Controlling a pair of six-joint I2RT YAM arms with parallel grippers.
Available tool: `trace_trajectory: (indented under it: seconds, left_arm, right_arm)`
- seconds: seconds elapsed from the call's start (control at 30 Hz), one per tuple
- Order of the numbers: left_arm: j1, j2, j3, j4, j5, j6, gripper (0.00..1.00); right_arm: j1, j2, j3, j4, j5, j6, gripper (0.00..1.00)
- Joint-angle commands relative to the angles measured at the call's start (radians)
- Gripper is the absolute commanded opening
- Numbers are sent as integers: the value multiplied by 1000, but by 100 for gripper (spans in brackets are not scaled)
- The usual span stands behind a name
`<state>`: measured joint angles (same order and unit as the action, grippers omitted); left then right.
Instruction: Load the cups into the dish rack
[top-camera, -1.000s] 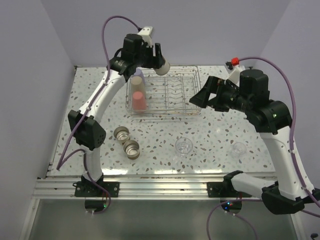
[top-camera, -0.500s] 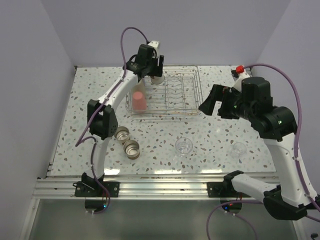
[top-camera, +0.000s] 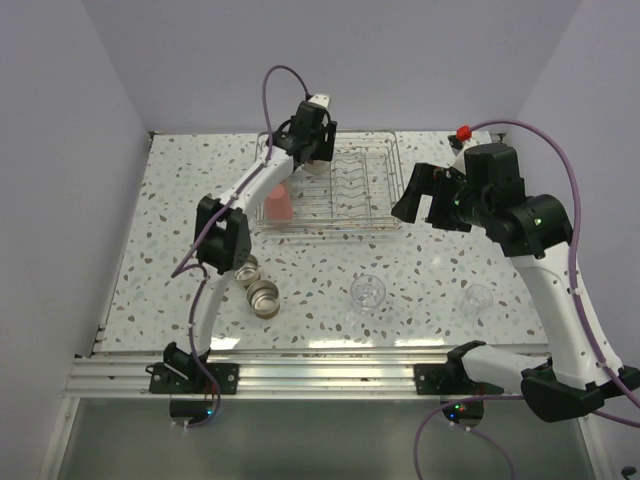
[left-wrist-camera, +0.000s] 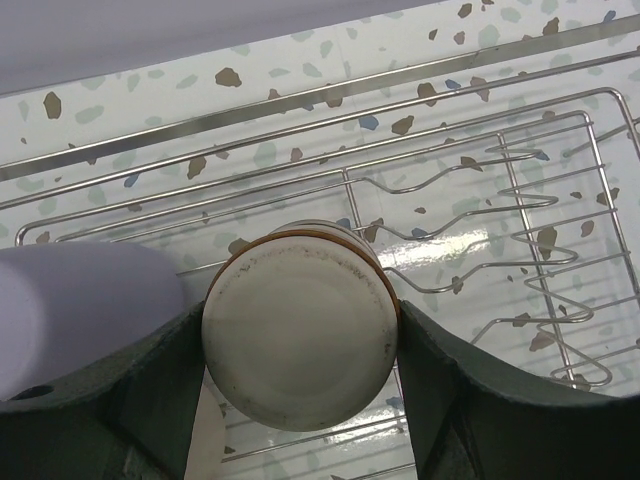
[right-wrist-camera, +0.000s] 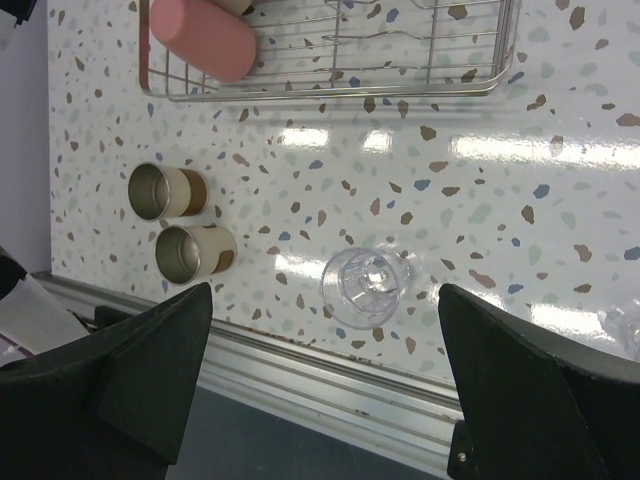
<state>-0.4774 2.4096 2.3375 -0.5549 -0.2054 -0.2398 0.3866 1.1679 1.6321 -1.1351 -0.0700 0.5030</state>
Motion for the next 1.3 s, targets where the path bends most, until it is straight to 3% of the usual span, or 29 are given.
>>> trace_trajectory:
  seconds: [0.0,0.17,0.27,0.47,0.5,0.6,0.77,1.0,1.13,1.27]
  left_arm:
    - [-3,22,48,72,-65,10,0]
    - [-3,57,68,90,-92,20,7]
    - [-1,71,74,101,-104,25,18]
    - [-1,83,77,138,-77,25,60]
    - [-3,83,79,141,-77,23,74]
    - [-3,75,79,148,-80,22,90]
    - [-3,39,83,167,-72,16,100]
    - [-9,-127,63,182,-43,-9,100]
    - [-6,-372,-102,201,-77,-13,100]
    - [28,-584,-285,97,-143,-77,100]
  right_arm:
    - [1,-1,6,31,-8,-23,98]
    - [0,-2,-2,21,-7,-32,98]
    - [1,-4,-9,23,-8,-35,98]
    - [0,-4,-18,26,-11,-35,98]
    - [0,-4,-21,28,-10,-37,98]
    - [1,-5,-28,29,-11,-35,98]
    - [1,-14,-44,37,-10,-34,98]
    - [0,-16,-67,67,-16,-32,98]
    - [3,9,-55,89,-48,-49,98]
    - [11,56,6,94,-65,-86,98]
